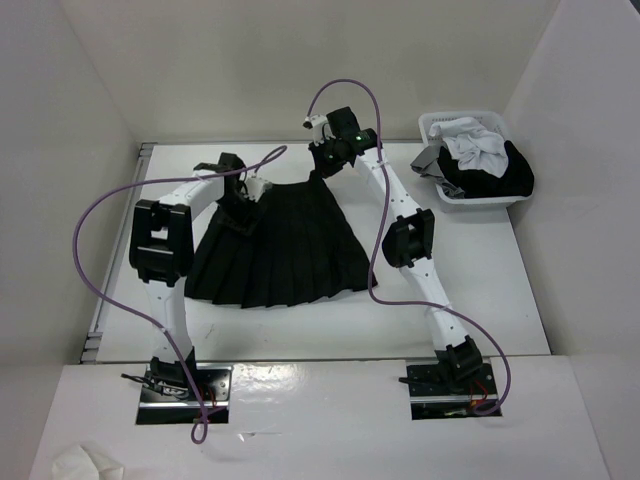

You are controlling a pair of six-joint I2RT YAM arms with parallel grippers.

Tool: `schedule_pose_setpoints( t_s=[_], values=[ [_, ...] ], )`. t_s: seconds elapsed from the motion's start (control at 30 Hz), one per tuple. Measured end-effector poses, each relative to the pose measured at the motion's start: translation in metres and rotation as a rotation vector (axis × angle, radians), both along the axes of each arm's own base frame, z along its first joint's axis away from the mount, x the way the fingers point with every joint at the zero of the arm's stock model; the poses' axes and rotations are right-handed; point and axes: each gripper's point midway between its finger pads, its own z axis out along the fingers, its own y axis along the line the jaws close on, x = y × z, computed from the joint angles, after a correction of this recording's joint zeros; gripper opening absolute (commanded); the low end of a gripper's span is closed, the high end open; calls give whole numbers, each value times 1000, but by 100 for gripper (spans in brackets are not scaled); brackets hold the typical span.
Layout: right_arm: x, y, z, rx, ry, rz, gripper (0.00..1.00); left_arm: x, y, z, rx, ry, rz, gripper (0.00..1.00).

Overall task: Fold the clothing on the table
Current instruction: Fold the skirt

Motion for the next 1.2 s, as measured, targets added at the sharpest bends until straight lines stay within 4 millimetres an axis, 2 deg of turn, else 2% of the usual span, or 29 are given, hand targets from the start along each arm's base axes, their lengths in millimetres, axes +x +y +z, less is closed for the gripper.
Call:
schedule_pose_setpoints(
  t_s=[0.07, 0.13, 0.3, 0.4, 0.43, 0.5, 0.57, 0.63, 0.8, 0.87, 0.9, 1.03, 1.2],
  values=[
    [0, 0, 0, 0, 0, 0, 0, -9, -4, 7, -44, 40, -25, 86],
    [0, 0, 0, -1, 0, -1, 0, -6, -3, 24, -80, 43, -29, 87],
    [0, -1, 0, -3, 0, -2, 0, 53, 12, 101, -150, -179, -16, 90],
    [0, -1, -1, -6, 3, -4, 0, 80, 24, 146, -173, -310, -2, 90],
    [-1, -1, -1, -7, 4, -4, 0, 86, 29, 157, -179, -346, 6, 90],
    [-1, -1, -1, -7, 4, -4, 0, 93, 37, 165, -180, -380, 17, 87],
    [-1, -1, -1, -7, 3, -4, 0, 97, 40, 157, -184, -371, 25, 83],
    [-1, -2, -1, -8, 4, -4, 0, 100, 40, 133, -192, -333, 25, 80],
    [-1, -2, -2, -10, 7, -3, 0, 90, 39, 38, -198, -144, 37, 69],
    [-2, -2, -2, -12, 8, -1, 0, 83, 39, 12, -195, -85, 42, 66],
    [-2, -2, -2, -13, 9, -1, 0, 85, 40, 7, -199, -79, 47, 66],
    [-3, -3, -3, -15, 14, -1, 0, 102, 53, 15, -182, -152, 65, 66],
    [-3, -3, -3, -16, 14, 0, 0, 115, 72, 19, -127, -201, 97, 66]
  ],
)
